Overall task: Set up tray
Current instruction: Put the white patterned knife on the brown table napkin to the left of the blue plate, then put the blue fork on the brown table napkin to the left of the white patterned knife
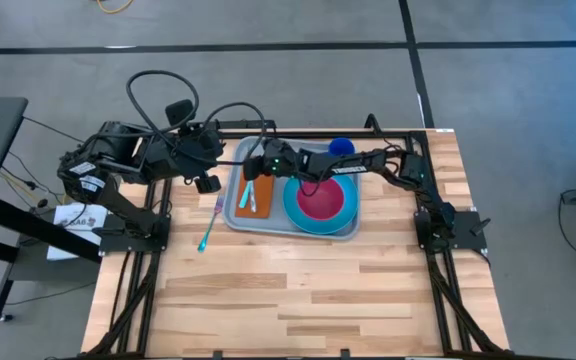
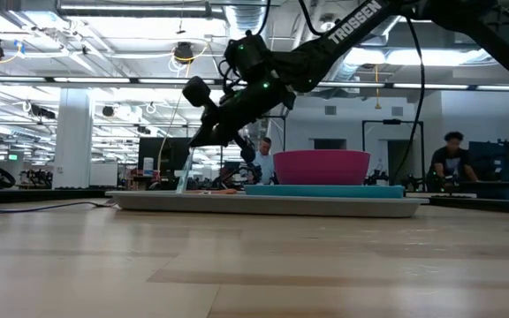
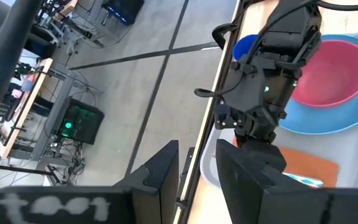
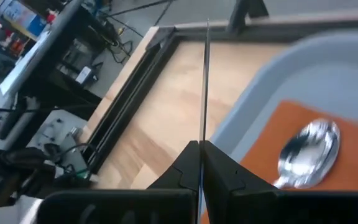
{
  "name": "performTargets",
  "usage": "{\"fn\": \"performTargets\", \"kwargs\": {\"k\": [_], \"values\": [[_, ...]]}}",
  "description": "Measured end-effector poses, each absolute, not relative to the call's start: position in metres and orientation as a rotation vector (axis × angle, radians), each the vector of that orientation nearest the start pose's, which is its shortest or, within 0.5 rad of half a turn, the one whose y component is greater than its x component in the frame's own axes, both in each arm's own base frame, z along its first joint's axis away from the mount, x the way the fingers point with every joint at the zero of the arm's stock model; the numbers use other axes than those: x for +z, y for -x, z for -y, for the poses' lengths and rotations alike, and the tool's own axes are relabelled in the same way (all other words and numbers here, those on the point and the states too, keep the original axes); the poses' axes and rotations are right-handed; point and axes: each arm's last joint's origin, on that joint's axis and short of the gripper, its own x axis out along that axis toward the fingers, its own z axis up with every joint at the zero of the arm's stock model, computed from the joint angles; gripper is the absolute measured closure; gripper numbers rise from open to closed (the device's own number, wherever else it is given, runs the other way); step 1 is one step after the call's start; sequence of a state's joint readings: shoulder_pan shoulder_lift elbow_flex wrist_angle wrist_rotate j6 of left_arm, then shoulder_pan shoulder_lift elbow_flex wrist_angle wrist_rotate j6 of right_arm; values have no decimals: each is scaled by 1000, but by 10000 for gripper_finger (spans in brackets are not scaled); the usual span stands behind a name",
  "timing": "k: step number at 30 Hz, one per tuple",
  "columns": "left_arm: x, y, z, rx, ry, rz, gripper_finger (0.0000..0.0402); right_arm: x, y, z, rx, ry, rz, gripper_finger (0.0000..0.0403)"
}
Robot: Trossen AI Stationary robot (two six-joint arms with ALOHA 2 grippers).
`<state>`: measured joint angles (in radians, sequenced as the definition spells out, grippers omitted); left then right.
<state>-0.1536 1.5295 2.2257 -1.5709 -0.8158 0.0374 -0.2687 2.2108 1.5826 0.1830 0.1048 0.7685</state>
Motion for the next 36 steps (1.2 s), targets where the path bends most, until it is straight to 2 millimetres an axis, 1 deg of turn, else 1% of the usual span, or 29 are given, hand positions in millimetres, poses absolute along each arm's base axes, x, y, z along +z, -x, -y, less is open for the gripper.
{"fn": "performTargets", "kwargs": {"k": [4, 7, 10, 12, 16, 18, 22, 26, 32, 36], "values": [[503, -215, 12, 613, -428, -792, 303, 175, -479, 132, -513, -910, -304, 403], [503, -215, 12, 614, -425, -791, 303, 170, -477, 130, -531, -926, -363, 403], [503, -216, 12, 609, -408, -789, 303, 162, -472, 128, -583, -969, -444, 403], [503, -216, 13, 592, -398, -792, 303, 160, -470, 127, -622, -998, -464, 403], [502, -216, 13, 576, -380, -792, 303, 163, -472, 128, -695, -953, -374, 403], [502, -216, 13, 580, -368, -788, 303, 164, -471, 132, -701, -972, -365, 402], [502, -216, 14, 561, -354, -791, 303, 163, -470, 133, -714, -951, -373, 390], [501, -217, 14, 544, -326, -791, 303, 157, -467, 131, -740, -947, -440, 369], [497, -225, 16, 540, -334, -809, 303, 155, -464, 136, -748, -966, -461, 341], [493, -233, 17, 523, -337, -832, 303, 154, -463, 135, -748, -930, -486, 327]]}}
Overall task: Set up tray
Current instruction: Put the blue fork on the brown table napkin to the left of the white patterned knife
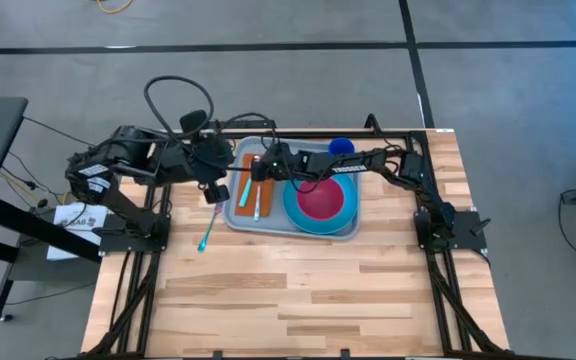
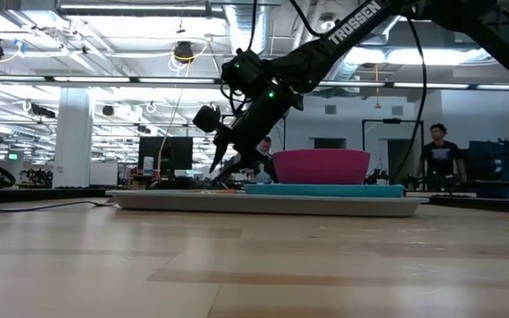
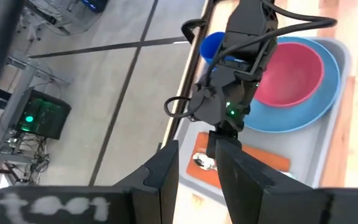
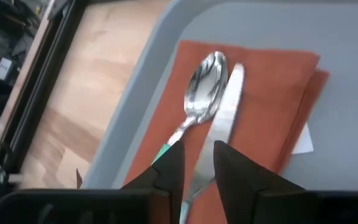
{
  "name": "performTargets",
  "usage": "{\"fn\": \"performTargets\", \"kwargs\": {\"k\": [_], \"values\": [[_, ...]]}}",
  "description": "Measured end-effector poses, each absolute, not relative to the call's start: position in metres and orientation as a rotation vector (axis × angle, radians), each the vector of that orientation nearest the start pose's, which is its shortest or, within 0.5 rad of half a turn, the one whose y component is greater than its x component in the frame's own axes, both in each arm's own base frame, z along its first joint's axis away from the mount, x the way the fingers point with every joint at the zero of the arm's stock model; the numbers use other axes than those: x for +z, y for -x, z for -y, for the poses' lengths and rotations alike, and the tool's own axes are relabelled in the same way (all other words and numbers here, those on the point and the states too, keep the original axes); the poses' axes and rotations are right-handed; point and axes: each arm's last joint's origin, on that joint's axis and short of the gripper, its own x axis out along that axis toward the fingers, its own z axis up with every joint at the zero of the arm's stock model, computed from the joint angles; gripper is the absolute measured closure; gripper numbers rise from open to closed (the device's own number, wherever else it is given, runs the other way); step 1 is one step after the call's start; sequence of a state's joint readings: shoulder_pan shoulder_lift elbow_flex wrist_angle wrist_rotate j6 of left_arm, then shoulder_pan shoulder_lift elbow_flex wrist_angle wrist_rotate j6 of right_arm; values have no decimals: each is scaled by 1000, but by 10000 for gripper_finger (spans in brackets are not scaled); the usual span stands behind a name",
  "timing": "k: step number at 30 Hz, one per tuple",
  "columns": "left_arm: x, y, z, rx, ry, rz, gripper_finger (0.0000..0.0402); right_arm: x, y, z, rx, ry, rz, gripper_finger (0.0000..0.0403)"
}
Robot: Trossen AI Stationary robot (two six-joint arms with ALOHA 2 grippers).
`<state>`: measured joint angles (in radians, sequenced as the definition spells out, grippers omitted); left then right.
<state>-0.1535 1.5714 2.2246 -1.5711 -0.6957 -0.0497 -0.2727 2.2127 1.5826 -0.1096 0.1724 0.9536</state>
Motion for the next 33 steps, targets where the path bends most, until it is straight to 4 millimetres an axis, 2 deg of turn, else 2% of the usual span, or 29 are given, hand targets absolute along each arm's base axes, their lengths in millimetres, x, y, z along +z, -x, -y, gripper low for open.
{"fn": "performTargets", "kwargs": {"k": [11, 14, 17, 22, 27, 30, 33], "values": [[477, -242, 22, 450, -351, -907, 303, 155, -464, 133, -705, -927, -507, 296], [477, -242, 22, 440, -385, -914, 303, 162, -463, 135, -649, -946, -512, 292], [481, -237, 20, 478, -406, -897, 303, 178, -459, 139, -552, -968, -515, 291], [496, -208, 15, 524, -335, -811, 303, 219, -449, 137, -331, -732, -540, 291], [502, -175, 11, 519, -146, -734, 303, 273, -429, 113, -223, -512, -534, 291], [487, -159, 10, 536, -13, -743, 303, 307, -410, 97, -163, -376, -530, 291], [456, -146, 11, 586, 102, -797, 303, 340, -385, 82, -135, -245, -525, 291]]}}
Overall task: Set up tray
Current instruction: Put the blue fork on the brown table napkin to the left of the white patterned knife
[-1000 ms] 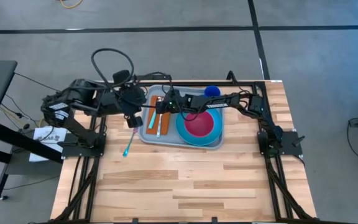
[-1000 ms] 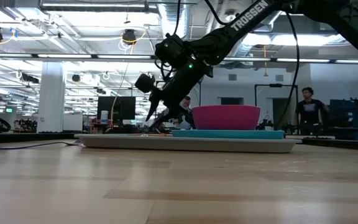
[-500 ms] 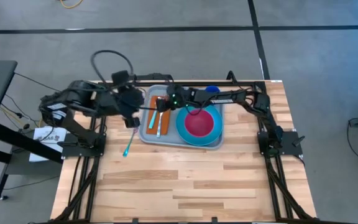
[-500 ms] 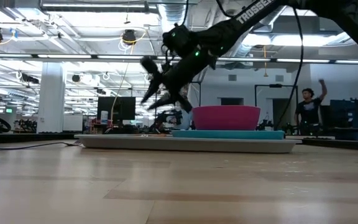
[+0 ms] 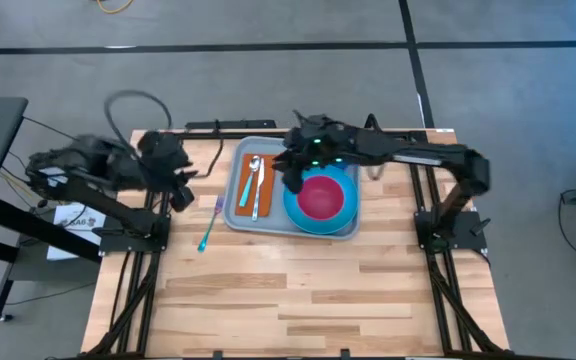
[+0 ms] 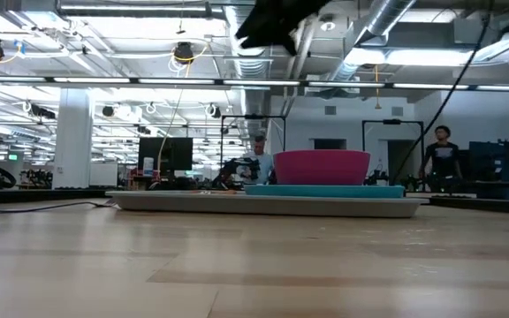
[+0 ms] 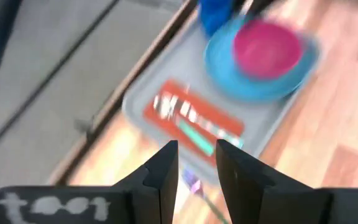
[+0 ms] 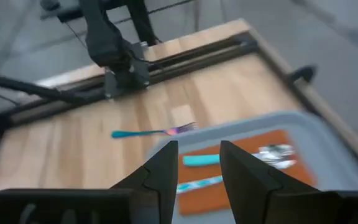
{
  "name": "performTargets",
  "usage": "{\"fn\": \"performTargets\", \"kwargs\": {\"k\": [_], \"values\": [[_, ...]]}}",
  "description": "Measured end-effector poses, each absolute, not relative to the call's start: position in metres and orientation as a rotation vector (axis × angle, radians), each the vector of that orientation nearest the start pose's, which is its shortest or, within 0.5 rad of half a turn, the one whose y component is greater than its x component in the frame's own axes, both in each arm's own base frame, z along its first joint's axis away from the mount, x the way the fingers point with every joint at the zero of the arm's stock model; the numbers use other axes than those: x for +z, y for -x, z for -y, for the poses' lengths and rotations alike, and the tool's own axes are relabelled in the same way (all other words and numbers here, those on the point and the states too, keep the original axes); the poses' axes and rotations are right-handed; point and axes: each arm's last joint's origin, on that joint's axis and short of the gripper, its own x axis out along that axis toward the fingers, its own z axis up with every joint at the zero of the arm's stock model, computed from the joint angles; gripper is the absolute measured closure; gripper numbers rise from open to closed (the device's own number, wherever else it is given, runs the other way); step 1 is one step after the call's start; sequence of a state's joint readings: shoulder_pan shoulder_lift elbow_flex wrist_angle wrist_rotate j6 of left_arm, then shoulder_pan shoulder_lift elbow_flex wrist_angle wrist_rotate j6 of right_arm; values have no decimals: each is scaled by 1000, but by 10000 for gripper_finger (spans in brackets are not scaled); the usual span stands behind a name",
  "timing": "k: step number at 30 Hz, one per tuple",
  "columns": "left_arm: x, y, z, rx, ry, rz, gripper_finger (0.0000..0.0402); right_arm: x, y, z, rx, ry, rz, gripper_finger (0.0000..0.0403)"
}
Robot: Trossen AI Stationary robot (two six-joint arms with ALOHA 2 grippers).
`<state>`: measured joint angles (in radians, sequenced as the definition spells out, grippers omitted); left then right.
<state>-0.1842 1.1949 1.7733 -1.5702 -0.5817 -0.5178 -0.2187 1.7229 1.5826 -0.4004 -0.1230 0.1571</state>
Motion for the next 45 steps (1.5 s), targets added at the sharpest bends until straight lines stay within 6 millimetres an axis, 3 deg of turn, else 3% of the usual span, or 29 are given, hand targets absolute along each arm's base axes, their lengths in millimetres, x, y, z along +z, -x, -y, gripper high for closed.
{"fn": "performTargets", "kwargs": {"k": [5, 10, 15, 19, 24, 29, 45], "values": [[373, -129, 10, 762, 235, -933, 303, 376, -346, 62, -210, -43, -554, 291], [286, -123, 13, 822, 381, -1012, 303, 390, -319, 55, -276, 28, -612, 291], [210, -128, 17, 745, 477, -1058, 303, 388, -310, 54, -280, 28, -677, 291], [172, -137, 20, 680, 546, -951, 303, 380, -317, 57, -281, 25, -712, 291], [146, -137, 18, 694, 518, -913, 303, 365, -326, 61, -284, 21, -778, 291], [140, -138, 16, 763, 415, -892, 303, 353, -334, 63, -282, 17, -819, 291], [116, -152, 18, 835, 363, -962, 304, 353, -335, 72, -307, 0, -800, 291]]}}
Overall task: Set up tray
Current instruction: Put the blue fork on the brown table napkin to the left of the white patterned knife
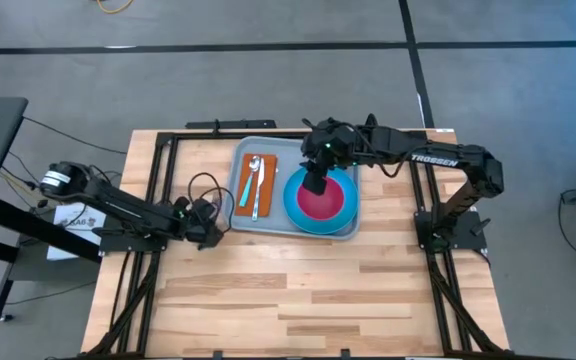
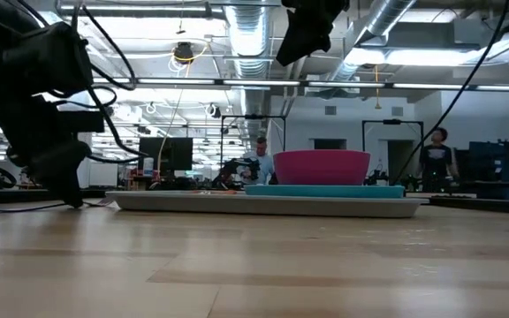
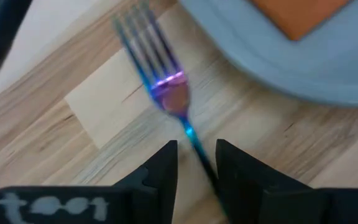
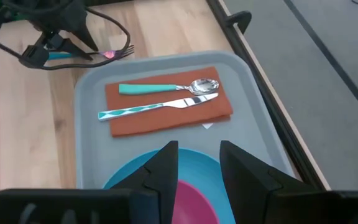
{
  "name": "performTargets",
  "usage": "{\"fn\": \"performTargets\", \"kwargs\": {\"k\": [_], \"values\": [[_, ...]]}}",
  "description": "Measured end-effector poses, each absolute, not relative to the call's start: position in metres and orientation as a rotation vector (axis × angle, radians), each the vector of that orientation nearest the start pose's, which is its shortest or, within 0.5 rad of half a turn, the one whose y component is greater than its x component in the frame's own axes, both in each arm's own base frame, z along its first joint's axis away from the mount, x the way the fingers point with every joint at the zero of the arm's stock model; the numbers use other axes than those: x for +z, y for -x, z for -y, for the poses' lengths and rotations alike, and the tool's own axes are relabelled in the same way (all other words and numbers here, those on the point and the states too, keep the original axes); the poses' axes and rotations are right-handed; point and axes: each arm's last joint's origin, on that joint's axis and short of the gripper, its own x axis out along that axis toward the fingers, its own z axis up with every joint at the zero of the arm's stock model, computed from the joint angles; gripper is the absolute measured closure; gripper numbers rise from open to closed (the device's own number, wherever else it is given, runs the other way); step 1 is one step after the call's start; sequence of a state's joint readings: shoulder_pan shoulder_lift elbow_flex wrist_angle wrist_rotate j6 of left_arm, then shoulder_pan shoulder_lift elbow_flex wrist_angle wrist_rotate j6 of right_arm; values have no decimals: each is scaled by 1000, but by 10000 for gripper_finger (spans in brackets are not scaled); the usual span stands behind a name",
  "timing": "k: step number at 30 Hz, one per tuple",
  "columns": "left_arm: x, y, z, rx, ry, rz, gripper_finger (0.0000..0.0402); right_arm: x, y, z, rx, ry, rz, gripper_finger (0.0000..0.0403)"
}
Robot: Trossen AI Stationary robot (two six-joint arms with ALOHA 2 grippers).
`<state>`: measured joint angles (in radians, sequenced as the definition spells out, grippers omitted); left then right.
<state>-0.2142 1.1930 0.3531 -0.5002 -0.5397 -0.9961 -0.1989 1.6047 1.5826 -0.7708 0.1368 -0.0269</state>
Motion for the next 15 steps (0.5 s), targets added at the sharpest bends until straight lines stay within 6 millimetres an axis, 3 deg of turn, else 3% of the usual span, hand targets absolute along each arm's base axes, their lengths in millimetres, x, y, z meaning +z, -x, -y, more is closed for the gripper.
{"fn": "performTargets", "kwargs": {"k": [10, 15], "values": [[111, -156, 18, 863, 349, -960, 308, 353, -335, 72, -307, 0, -804, 291], [110, -156, 19, 847, 355, -977, 377, 353, -335, 71, -305, 0, -807, 291]]}}
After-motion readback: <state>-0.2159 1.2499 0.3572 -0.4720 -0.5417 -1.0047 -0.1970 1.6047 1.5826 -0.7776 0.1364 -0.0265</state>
